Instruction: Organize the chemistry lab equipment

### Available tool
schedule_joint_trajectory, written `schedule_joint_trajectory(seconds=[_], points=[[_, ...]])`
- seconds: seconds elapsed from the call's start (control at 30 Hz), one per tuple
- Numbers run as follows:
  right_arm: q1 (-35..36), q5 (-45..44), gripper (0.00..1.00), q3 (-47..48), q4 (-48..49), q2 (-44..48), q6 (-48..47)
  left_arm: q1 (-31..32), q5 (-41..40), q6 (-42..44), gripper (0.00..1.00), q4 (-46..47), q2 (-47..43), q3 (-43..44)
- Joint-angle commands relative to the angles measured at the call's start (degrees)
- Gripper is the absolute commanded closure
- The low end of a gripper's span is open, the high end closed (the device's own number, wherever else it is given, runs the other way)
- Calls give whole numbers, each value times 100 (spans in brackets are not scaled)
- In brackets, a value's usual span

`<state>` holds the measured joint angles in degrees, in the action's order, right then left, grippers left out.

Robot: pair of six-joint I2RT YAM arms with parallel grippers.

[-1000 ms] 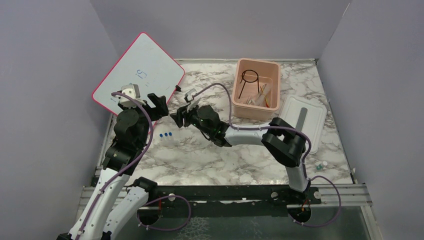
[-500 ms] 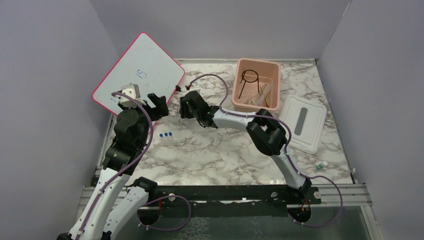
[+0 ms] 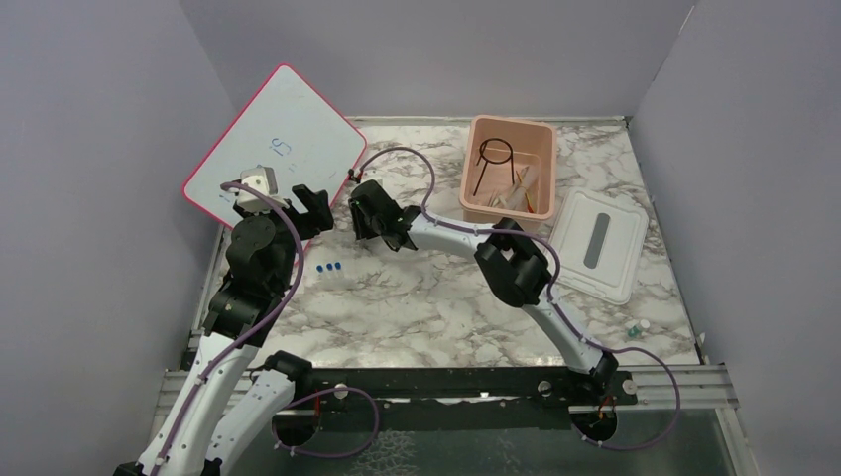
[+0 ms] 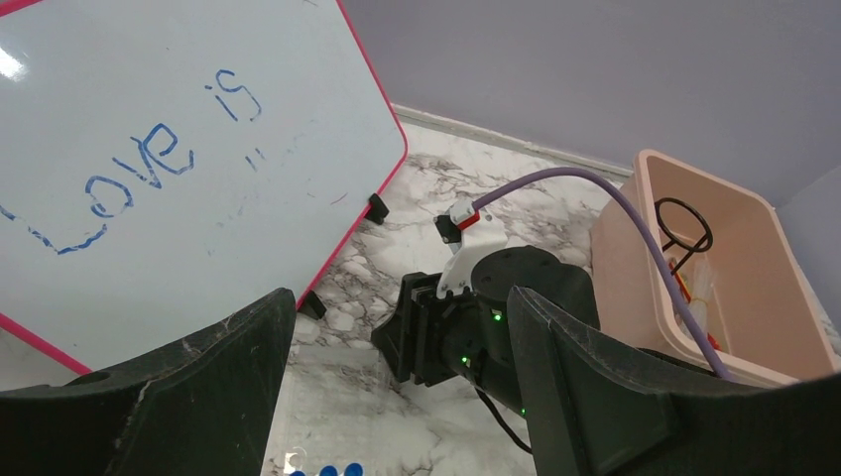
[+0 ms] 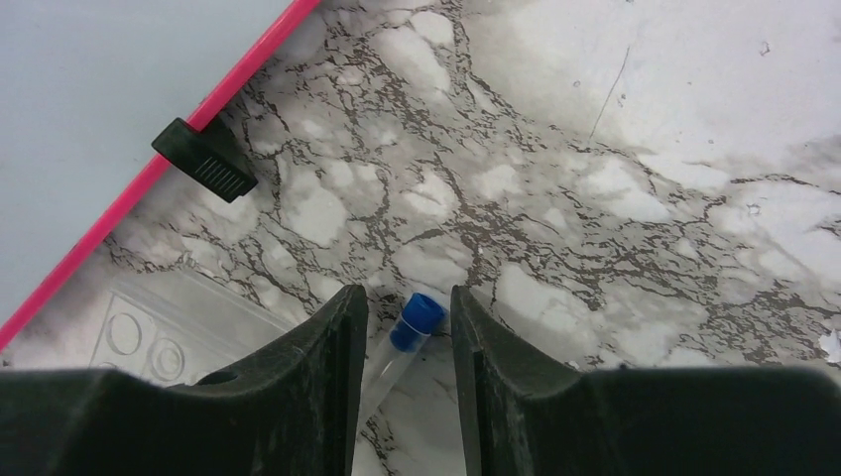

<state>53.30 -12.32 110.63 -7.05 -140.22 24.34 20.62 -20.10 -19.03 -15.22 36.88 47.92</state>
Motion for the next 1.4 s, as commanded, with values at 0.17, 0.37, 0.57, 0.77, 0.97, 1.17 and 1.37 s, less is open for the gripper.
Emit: schedule_joint_trajectory(seconds=[0.17,0.37,0.57,0.77,0.97,1.17,1.37], points=[[56,-1,72,-146,-640,58,-733,-48,-104,22,19,55,-34,-27],[55,540,73,-771,-547,539,-1593,-50,-35,12,19,52,-5,-21],[58,655,70,-1232,-878,905,-1743,-50,30,-43,19,39,-3,-44],[58,451,52,-1327,-1775,1124,-1028,-50,502,-126,19,-124,102,-54],[58,717,62,-1657,-1863,1252,-509,-50,843,-330,19,-490,78,-95],[58,349,76,-1497,-1850,1052,-361,-50,1358,-582,19,-771,-47,-166],[58,382,80,-2398,-606,1975,-280,-50,2364,-994,19,-1063,50,-15]])
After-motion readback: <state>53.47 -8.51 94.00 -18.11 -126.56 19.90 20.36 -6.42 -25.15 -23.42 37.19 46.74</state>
